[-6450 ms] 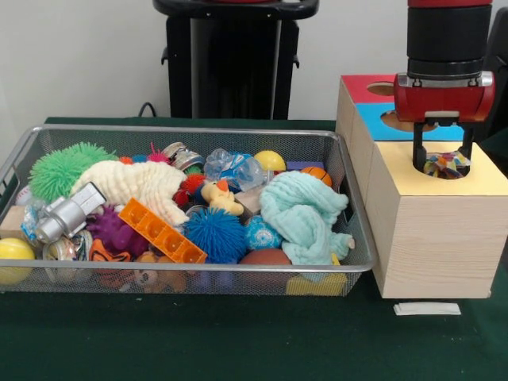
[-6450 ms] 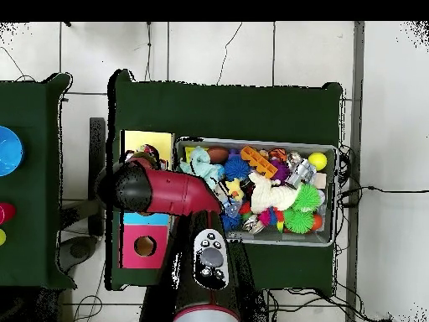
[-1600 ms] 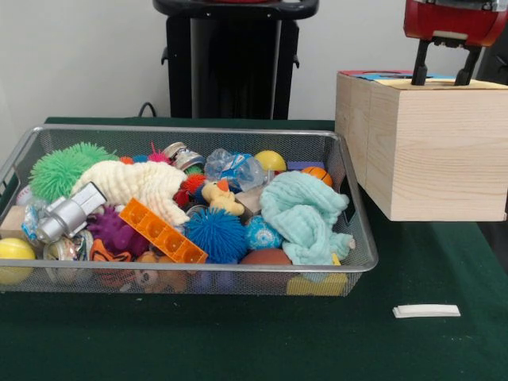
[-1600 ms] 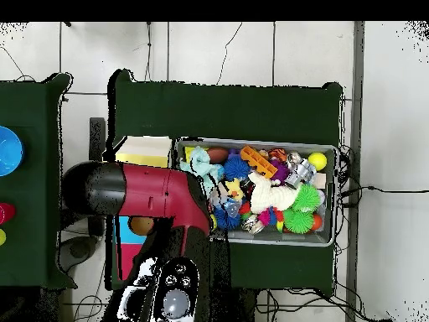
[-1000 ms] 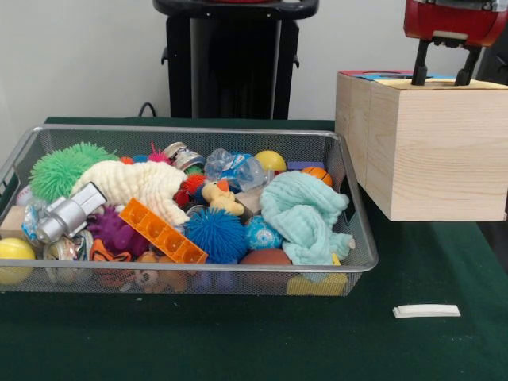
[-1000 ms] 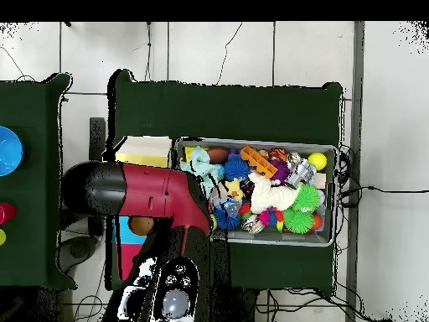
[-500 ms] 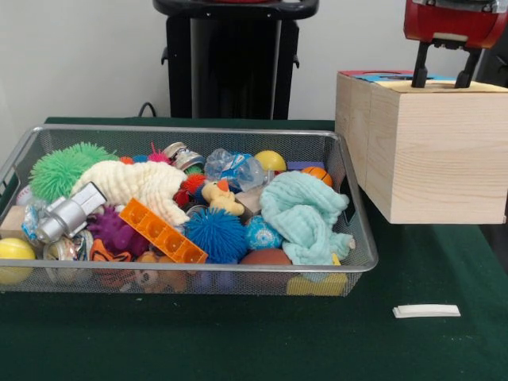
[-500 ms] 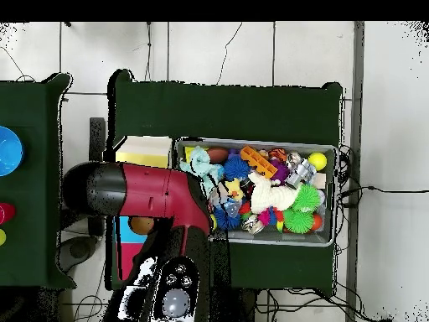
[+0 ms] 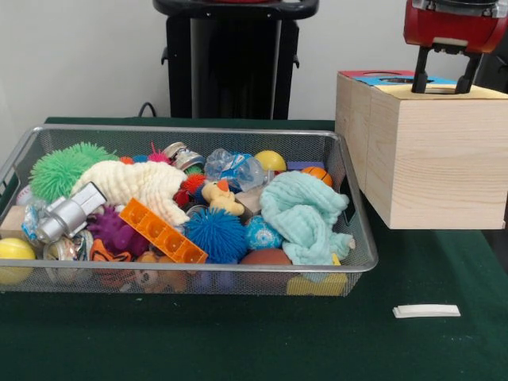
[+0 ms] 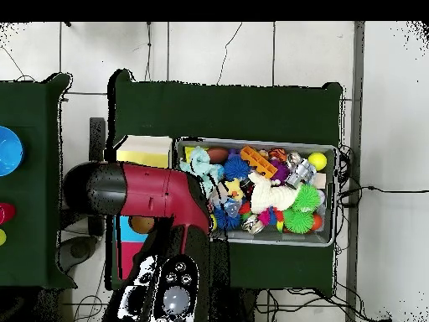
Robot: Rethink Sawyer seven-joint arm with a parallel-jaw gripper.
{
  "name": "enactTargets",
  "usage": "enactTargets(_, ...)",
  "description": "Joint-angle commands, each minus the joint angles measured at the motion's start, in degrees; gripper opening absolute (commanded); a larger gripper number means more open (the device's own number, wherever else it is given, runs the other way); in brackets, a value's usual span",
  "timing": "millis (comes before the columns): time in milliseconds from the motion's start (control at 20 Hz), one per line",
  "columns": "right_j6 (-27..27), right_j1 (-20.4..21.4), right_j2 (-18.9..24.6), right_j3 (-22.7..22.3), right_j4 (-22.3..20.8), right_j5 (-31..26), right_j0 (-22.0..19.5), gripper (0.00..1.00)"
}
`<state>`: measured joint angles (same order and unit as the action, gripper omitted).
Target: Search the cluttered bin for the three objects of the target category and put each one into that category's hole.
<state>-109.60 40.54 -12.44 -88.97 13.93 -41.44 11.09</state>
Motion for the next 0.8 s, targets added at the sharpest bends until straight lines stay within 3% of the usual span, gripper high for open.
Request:
enactTargets(50, -10.0, 1.7, -0.6, -1.4, -0.5, -0.9, -2.7, 1.00)
enactTargets(350, -11.2, 4.8, -2.3, -0.7, -0.5, -6.9, -1.5, 1.00)
enactTargets(800, -12.8, 5.1, -3.2, 2.6, -0.6, -12.7, -1.0, 1.00)
